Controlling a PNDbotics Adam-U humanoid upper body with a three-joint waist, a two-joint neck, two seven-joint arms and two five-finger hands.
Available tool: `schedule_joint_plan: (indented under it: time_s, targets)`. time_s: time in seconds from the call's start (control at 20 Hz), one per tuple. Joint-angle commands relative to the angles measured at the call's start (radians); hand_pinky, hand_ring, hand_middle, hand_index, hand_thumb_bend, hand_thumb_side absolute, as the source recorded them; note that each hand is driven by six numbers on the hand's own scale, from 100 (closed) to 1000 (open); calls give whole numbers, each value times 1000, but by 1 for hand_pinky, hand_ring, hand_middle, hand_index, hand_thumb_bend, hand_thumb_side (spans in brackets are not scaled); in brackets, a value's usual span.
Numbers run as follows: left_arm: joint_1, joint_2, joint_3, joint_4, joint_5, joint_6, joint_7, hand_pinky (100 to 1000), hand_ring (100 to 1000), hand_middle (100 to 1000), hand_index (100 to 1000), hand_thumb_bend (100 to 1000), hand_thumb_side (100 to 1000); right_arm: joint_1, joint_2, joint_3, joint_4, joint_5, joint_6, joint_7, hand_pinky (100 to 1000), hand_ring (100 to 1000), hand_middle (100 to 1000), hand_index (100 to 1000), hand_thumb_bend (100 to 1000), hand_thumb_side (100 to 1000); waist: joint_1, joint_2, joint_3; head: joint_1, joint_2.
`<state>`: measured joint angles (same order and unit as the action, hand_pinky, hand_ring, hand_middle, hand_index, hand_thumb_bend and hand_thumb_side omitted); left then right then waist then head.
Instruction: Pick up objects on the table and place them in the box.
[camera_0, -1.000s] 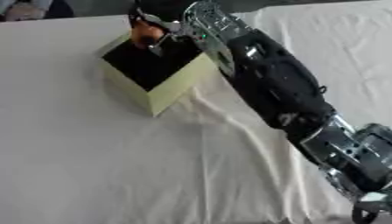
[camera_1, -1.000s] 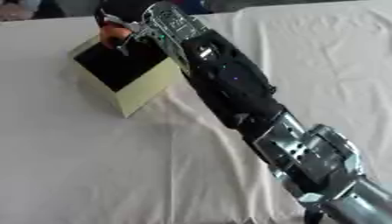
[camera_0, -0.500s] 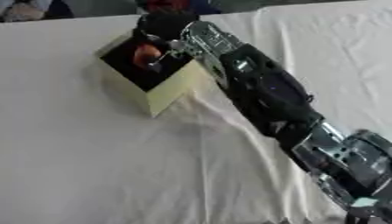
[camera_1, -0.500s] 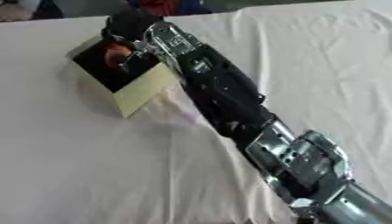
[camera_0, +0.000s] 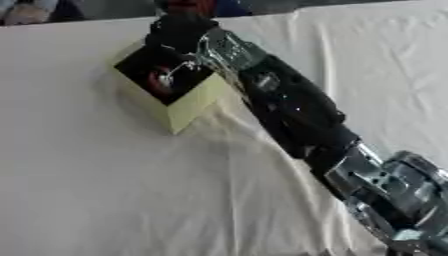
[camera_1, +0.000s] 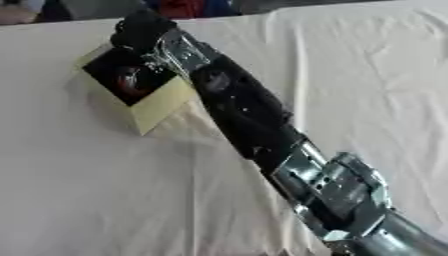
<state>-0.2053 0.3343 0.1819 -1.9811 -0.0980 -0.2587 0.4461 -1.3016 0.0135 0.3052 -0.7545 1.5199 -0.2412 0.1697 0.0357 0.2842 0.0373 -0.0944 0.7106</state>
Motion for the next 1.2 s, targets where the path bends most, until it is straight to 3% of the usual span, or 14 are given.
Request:
schedule_joint_plan:
  time_s: [0.05, 0.35, 0.65, 0.75, 0.8, 0.95, 1.15, 1.2]
  targets:
    - [-7, 12, 1, -19, 3, 0, -4, 680, 603, 650, 687, 118, 821, -25, -16, -10, -70, -9, 17, -15, 893, 858, 746, 865, 100, 522, 5, -19, -1, -1, -7]
    - [-6, 15, 2, -19, 1, 0, -2, 680, 604, 651, 687, 117, 819, -19, -71, -2, -254, -124, 44, 15, 882, 808, 684, 839, 100, 414, 7, -23, -6, 6, -5]
    - [-7, 21, 5, -19, -5, -1, 3, 681, 605, 652, 688, 116, 817, 8, -161, 6, -504, -317, 127, 77, 871, 781, 654, 832, 100, 370, 5, -26, -11, 18, -3]
    - [-6, 23, 7, -19, -8, -2, 6, 681, 605, 652, 688, 115, 815, 27, -198, 4, -584, -381, 157, 82, 867, 770, 643, 836, 100, 414, 4, -26, -14, 26, -2]
    - [-6, 24, 9, -19, -10, -2, 8, 681, 606, 651, 688, 115, 815, 43, -223, 4, -633, -421, 173, 78, 866, 770, 643, 835, 100, 485, 4, -26, -15, 30, -2]
    - [-7, 27, 10, -19, -13, -3, 13, 681, 606, 651, 688, 115, 814, 94, -288, 2, -763, -529, 222, 59, 864, 767, 640, 833, 100, 490, 3, -25, -18, 39, -2]
    - [-7, 27, 10, -19, -15, -3, 15, 681, 606, 651, 688, 115, 814, 109, -309, 7, -818, -573, 257, 71, 864, 767, 640, 833, 100, 490, 3, -25, -18, 41, -2]
    - [-8, 27, 11, -19, -15, -4, 16, 681, 607, 652, 690, 115, 812, 110, -311, 6, -823, -576, 260, 73, 845, 760, 647, 840, 100, 758, 4, -24, -19, 44, -2]
